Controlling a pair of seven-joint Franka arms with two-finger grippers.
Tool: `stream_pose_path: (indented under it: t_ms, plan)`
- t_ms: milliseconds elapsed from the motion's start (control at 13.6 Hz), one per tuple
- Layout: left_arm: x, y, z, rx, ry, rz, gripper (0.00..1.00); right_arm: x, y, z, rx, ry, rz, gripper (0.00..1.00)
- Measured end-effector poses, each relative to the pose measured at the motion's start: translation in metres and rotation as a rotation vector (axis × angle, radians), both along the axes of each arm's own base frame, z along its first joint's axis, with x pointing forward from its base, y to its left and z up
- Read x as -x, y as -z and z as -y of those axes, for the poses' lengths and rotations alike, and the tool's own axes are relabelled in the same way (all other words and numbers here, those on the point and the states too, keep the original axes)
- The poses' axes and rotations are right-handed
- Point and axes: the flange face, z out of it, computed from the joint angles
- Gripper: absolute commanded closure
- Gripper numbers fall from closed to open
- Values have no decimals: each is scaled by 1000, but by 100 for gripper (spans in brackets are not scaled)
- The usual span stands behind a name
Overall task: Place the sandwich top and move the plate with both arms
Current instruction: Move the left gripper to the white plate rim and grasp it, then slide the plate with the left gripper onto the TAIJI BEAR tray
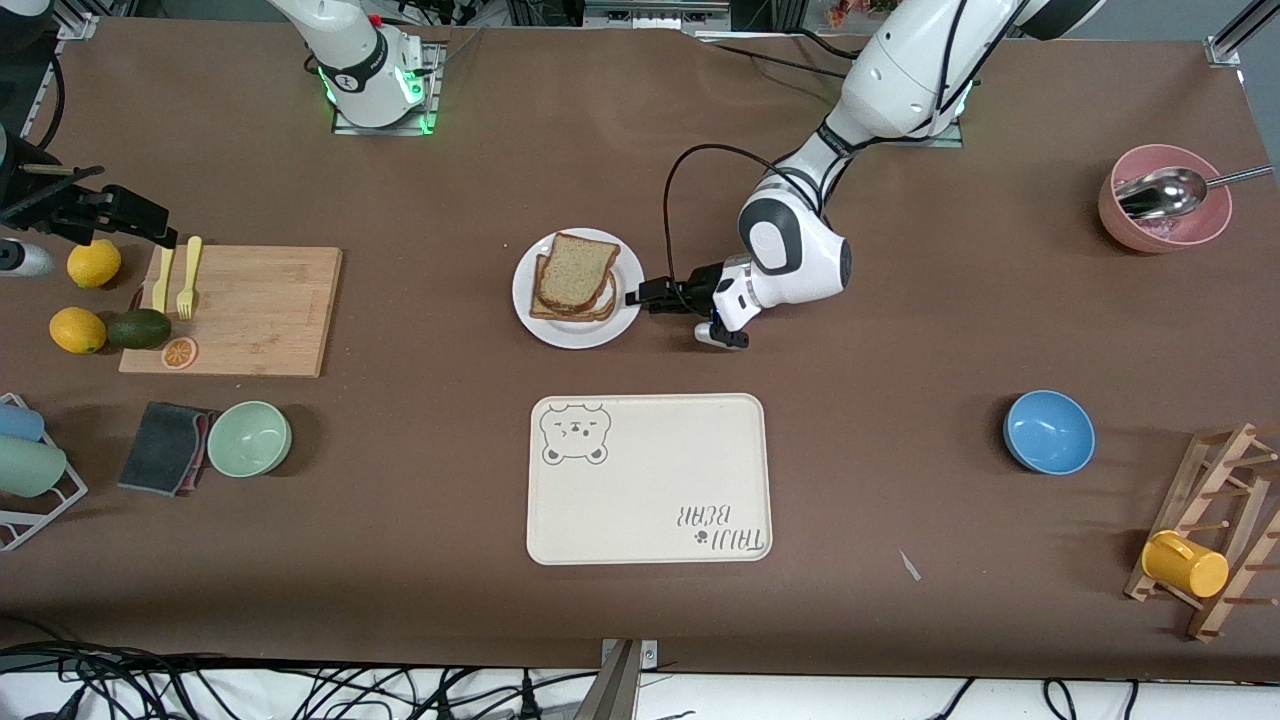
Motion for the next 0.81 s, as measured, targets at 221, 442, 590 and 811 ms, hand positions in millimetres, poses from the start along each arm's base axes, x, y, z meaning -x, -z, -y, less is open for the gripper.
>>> stream_pose_path:
  t_ms: [221, 442, 590, 811]
  plan:
    - [13, 2, 11, 3, 15, -9, 54, 0, 0, 0, 0, 0, 0, 0]
    - [17, 2, 15, 3, 24, -10, 72, 0, 0, 0, 0, 0, 0, 0]
    - [18, 2, 15, 2, 25, -11, 78, 0, 0, 0, 0, 0, 0, 0]
    - [20, 4, 14, 1, 37, 3, 85, 0, 0, 0, 0, 0, 0, 0]
